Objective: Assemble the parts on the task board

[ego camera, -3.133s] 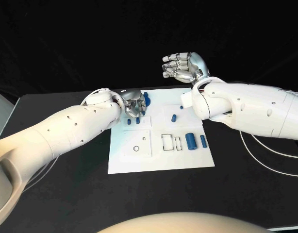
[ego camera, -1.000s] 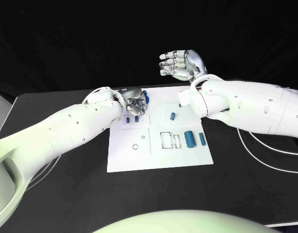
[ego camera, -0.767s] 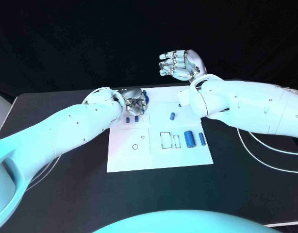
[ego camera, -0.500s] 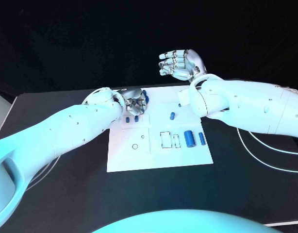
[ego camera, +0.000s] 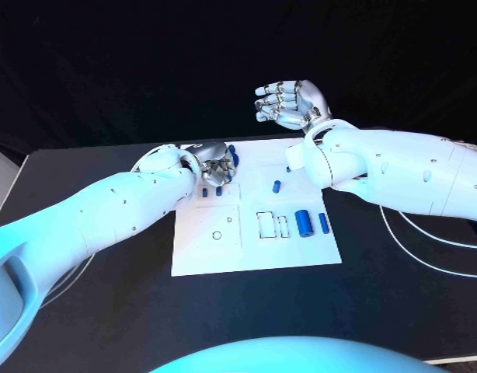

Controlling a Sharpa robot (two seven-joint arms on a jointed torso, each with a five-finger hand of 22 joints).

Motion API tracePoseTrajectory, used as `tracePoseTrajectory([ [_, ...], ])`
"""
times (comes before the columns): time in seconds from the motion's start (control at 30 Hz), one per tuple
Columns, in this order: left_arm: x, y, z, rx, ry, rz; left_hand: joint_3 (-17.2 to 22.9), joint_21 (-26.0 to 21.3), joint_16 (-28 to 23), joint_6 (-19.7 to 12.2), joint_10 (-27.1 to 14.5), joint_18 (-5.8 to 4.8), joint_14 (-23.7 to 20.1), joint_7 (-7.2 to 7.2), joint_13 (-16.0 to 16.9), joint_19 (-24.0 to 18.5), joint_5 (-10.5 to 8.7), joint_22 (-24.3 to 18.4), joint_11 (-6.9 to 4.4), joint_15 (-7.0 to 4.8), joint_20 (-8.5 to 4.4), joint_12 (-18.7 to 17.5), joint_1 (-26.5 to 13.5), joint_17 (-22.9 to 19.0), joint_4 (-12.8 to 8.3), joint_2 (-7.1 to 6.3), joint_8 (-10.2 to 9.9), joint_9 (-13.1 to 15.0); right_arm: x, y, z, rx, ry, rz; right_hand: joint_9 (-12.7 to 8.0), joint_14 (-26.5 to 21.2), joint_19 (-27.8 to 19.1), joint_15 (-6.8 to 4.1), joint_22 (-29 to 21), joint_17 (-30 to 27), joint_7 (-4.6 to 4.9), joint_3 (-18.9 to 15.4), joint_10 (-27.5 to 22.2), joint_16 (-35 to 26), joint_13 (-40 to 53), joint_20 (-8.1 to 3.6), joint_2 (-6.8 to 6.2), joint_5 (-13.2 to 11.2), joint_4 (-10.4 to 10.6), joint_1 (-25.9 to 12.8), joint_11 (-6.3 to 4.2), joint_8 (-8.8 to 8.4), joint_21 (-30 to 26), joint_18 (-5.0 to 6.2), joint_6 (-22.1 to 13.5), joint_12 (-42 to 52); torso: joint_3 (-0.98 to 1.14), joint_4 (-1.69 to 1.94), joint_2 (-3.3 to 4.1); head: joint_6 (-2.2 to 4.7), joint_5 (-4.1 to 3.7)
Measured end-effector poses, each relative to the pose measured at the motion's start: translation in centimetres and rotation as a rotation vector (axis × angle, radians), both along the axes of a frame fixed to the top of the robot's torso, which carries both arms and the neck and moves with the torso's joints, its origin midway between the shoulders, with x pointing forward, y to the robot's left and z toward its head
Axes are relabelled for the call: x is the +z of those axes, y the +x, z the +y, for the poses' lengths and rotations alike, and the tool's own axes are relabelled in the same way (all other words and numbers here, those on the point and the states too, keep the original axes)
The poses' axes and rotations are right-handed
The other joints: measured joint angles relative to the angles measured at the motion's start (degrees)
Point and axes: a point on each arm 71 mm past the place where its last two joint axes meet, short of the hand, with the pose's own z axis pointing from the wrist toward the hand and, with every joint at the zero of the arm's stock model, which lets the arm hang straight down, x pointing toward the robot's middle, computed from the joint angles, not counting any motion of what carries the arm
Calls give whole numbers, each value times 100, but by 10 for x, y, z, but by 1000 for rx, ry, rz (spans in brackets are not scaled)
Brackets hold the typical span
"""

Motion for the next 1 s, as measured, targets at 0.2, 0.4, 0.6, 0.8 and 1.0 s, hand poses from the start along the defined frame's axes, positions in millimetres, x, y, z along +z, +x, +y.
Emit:
tracePoseTrajectory([
  [0.2,-1,-3,4,3,-24,-7,0,16,0,41,46,0,20,1,-7,41,0,32,2,20,1,-42,0,-1,0,0,-1,-8,0,0,-1,-1,0,0,0,0,0,0,0,0,0,0,0,0,0,0,0,0,0,0,0,0,0,0,0,0,-2,-1,0,15,5],
  [0.4,3,-4,9,10,-57,-8,-17,24,0,61,103,0,41,-20,-4,82,0,54,1,0,1,-89,-1,-52,-17,-2,-27,0,0,0,-2,-3,-1,0,0,0,0,0,0,0,0,0,0,0,0,0,0,0,0,0,0,0,0,0,0,0,-3,1,-1,24,6],
  [0.6,14,-3,16,21,-103,-13,-17,62,0,104,160,0,41,-18,10,143,0,96,-20,-1,-1,-133,-53,-46,-17,-8,-37,7,0,0,-5,-7,-2,-1,0,0,0,0,0,0,0,0,0,0,0,0,0,0,0,0,0,0,0,0,0,0,-2,4,-5,40,17],
  [0.8,23,-4,18,22,-142,-17,-32,62,0,145,213,-1,62,-18,12,163,0,128,-33,-21,-21,-161,-60,-47,-32,-1,-38,13,0,-1,-6,-8,-2,-1,0,0,0,0,1,-5,0,0,0,0,0,0,0,0,0,0,0,0,0,0,0,0,-3,12,-10,50,38],
  [1.0,29,-3,27,32,-161,-21,-48,62,0,184,254,0,102,-40,26,205,-1,156,-34,-21,-20,-195,-60,-35,-48,-1,-47,39,0,-1,-9,-12,-3,-1,0,0,0,0,1,-5,0,0,0,0,1,0,0,0,0,0,0,0,0,0,0,0,-5,11,-12,54,52],
])
